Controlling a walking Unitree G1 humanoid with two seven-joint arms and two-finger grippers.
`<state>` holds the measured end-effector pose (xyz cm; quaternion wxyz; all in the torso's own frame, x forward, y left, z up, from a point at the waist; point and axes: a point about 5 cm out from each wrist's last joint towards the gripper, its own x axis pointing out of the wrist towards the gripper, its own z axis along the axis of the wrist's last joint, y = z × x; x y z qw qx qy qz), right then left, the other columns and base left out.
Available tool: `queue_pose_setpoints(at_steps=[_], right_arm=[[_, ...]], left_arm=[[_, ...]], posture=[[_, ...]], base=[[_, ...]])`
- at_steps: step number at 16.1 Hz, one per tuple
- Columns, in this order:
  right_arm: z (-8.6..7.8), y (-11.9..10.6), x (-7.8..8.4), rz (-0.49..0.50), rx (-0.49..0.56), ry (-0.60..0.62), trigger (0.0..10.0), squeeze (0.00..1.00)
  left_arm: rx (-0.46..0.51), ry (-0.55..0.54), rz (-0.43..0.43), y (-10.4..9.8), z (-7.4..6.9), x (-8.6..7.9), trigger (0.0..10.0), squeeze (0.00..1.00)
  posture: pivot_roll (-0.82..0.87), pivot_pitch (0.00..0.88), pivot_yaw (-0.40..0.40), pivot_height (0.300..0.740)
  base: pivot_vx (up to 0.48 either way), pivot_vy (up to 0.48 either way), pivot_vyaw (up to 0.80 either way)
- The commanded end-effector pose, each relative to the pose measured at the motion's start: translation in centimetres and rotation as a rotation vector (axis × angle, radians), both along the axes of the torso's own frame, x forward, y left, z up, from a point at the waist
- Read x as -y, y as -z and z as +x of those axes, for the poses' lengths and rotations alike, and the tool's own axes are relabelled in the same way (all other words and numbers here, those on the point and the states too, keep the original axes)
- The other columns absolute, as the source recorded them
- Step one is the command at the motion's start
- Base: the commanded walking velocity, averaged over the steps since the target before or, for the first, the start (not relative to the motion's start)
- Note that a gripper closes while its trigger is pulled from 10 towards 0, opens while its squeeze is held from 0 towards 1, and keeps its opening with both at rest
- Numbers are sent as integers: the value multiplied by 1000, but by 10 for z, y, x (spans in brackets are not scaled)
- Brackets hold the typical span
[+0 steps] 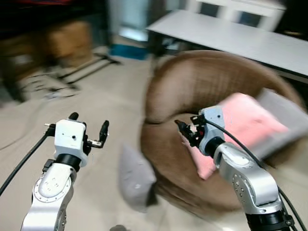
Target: Move the pillow to the sofa from floor
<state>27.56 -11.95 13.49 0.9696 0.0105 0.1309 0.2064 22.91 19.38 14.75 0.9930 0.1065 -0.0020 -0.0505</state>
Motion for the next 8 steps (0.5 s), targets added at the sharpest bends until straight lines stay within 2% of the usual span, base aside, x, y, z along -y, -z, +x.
queue_pose_setpoints(at_steps=[1,3,8], right_arm=[[0,-1,2,13,-1,4,10000,0],[-1,0,-4,13,-5,-8,10000,0],[-1,3,0,-1,-21,29,10000,0]], left_arm=[[12,25,8,-4,0,3,10000,0],[18,-2,14,-6,-3,-2,10000,0],[16,-10,12,-3,-4,-3,10000,0]], posture=[[-10,0,-53,740],[-4,0,-58,740],[1,0,-72,740]], base=[[247,0,800],[255,0,800],[266,0,800]])
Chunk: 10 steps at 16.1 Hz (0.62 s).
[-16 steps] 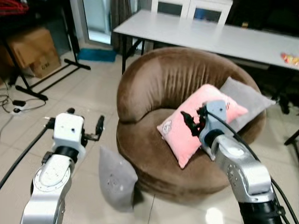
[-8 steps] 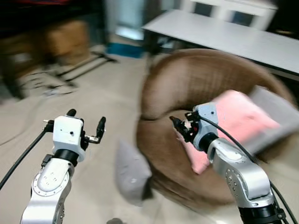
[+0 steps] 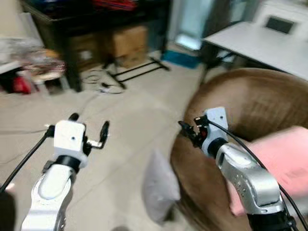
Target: Move the pillow to the sofa from floor
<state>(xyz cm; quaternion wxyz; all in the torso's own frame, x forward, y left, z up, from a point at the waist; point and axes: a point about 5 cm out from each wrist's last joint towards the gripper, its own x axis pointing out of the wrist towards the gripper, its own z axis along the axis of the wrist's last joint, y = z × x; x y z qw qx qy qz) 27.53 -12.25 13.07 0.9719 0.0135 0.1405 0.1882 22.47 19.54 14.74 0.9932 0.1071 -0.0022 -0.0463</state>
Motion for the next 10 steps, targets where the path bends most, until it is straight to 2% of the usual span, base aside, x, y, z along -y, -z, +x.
queue_pose_setpoints(at_steps=[1,3,5,8,10], right_arm=[[1,1,3,-1,-12,38,10000,0],[5,-1,11,-41,17,101,10000,0],[4,1,10,-47,13,93,10000,0],[3,1,11,-61,18,86,10000,0],[5,-1,19,-76,49,146,10000,0]], left_arm=[[11,-4,11,-2,1,-2,10000,0],[12,-10,17,-3,2,-5,10000,0],[10,-12,19,-3,1,-5,10000,0],[14,-23,32,-2,2,-5,10000,0],[13,-32,62,3,1,-6,10000,0]], posture=[[1,0,-72,740],[-5,0,-68,740],[-5,0,-68,740],[-12,0,-60,740],[-12,0,-60,740]], base=[[266,0,0],[266,0,0],[266,0,0],[0,0,0],[0,0,0]])
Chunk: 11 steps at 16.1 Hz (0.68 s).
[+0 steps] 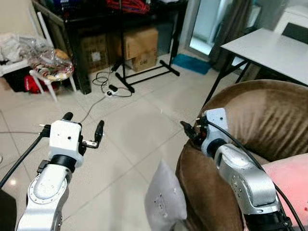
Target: Move the pillow to the sofa from floor
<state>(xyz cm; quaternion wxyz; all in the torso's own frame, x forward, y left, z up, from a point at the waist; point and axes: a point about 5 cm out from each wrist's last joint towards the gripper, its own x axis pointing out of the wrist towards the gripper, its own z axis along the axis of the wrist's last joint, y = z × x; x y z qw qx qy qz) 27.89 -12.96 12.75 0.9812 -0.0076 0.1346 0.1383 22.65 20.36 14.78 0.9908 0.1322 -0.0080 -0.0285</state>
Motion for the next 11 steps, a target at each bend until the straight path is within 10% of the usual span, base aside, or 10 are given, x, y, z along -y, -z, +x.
queue_pose_setpoints(at_steps=[1,11], right_arm=[[2,-4,14,-21,39,66,10000,0],[2,4,11,-22,39,67,10000,0]], left_arm=[[-7,-10,26,6,-1,0,10000,0],[14,-4,3,7,-3,5,10000,0]], posture=[[-10,0,-62,735],[4,0,-68,650]], base=[[0,0,0],[0,0,0]])
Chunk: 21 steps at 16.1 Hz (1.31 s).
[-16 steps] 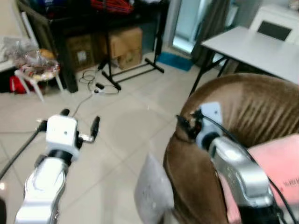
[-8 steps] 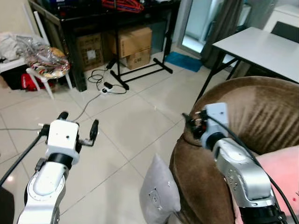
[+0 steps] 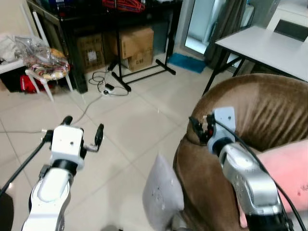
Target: Move the pillow to the sofa from floor
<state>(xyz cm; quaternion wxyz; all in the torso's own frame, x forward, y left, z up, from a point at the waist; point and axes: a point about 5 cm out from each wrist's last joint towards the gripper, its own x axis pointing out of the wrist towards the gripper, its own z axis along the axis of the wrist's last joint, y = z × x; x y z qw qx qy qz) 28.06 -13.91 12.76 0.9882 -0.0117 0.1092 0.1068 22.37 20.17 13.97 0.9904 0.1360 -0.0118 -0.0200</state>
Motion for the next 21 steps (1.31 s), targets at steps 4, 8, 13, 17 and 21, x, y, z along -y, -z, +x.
queue_pose_setpoints(at_steps=[4,8,13,17,21], right_arm=[[0,5,1,-17,-17,-3,10000,0],[-2,6,1,-20,-23,-10,10000,0],[-3,9,-1,-39,-27,-28,10000,0],[-1,14,0,-68,-47,-30,10000,0],[1,14,0,-70,-48,-30,10000,0]], left_arm=[[8,3,4,-1,1,4,10000,0],[12,-1,-16,-2,0,3,10000,0],[35,-29,-24,-5,1,-1,10000,0],[18,-7,-28,-2,-2,3,10000,0],[16,-5,-28,-2,-1,1,10000,0]], posture=[[2,0,-70,610],[2,0,-70,570],[7,0,-73,560],[9,0,-75,560],[15,0,-76,560]], base=[[0,0,0],[0,0,0],[48,0,0],[267,0,0],[319,0,0]])
